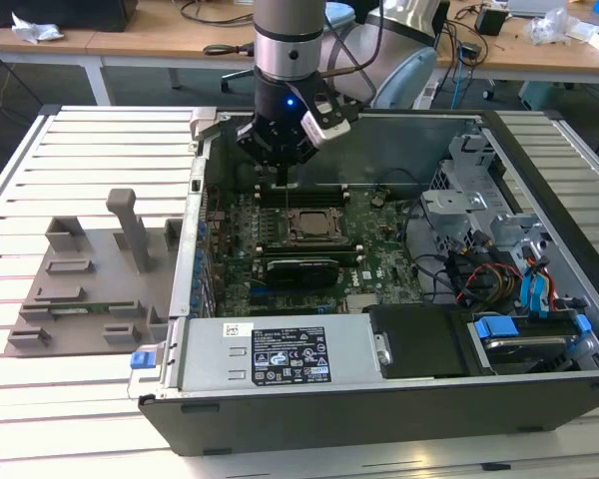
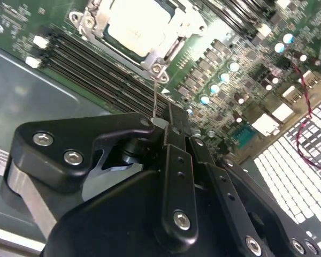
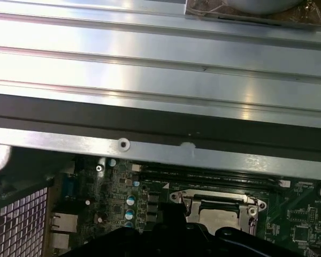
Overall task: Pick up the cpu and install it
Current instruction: 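Install the first cpu locking lever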
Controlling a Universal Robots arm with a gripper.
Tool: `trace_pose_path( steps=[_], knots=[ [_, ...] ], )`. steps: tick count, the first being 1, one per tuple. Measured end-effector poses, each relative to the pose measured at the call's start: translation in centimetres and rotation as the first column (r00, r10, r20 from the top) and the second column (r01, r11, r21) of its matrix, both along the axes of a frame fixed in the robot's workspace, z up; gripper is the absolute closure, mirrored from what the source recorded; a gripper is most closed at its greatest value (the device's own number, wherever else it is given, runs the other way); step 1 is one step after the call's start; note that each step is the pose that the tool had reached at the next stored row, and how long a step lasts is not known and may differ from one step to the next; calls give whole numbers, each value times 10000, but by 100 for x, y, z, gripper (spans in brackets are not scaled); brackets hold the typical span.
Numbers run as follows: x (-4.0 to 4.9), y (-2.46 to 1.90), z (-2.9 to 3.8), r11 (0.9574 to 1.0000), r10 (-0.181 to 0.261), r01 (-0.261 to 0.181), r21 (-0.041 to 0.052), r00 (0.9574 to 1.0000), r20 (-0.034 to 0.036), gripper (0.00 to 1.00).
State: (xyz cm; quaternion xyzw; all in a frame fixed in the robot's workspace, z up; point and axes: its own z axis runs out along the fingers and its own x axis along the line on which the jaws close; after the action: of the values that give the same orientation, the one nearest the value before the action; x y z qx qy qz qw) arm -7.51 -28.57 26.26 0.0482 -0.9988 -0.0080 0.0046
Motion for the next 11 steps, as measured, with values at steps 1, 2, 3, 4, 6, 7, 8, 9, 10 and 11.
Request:
trace_pose_path(
  steps=[1, 2, 3, 4, 6, 7, 8, 9, 10, 11],
  knots=[
    [30, 0, 0, 10000, 2, -2, 0, 10000, 0, 89],
    [53, 0, 0, 10000, 3, -3, 1, 10000, 0, 89],
    [76, 0, 0, 10000, 1, -1, 0, 10000, 0, 89],
    [93, 0, 0, 10000, 0, 0, 0, 10000, -1, 89],
    [132, 0, 0, 10000, 2, -2, 0, 10000, -1, 89],
    [146, 0, 0, 10000, 3, -3, 0, 10000, -1, 89],
    [177, 0, 0, 10000, 1, -1, 0, 10000, 0, 89],
    [201, 0, 0, 10000, 1, -1, 0, 10000, -1, 89],
    [219, 0, 0, 10000, 1, -1, 0, 10000, -1, 89],
    [232, 0, 0, 10000, 2, -2, 0, 10000, -1, 89]
  ],
)
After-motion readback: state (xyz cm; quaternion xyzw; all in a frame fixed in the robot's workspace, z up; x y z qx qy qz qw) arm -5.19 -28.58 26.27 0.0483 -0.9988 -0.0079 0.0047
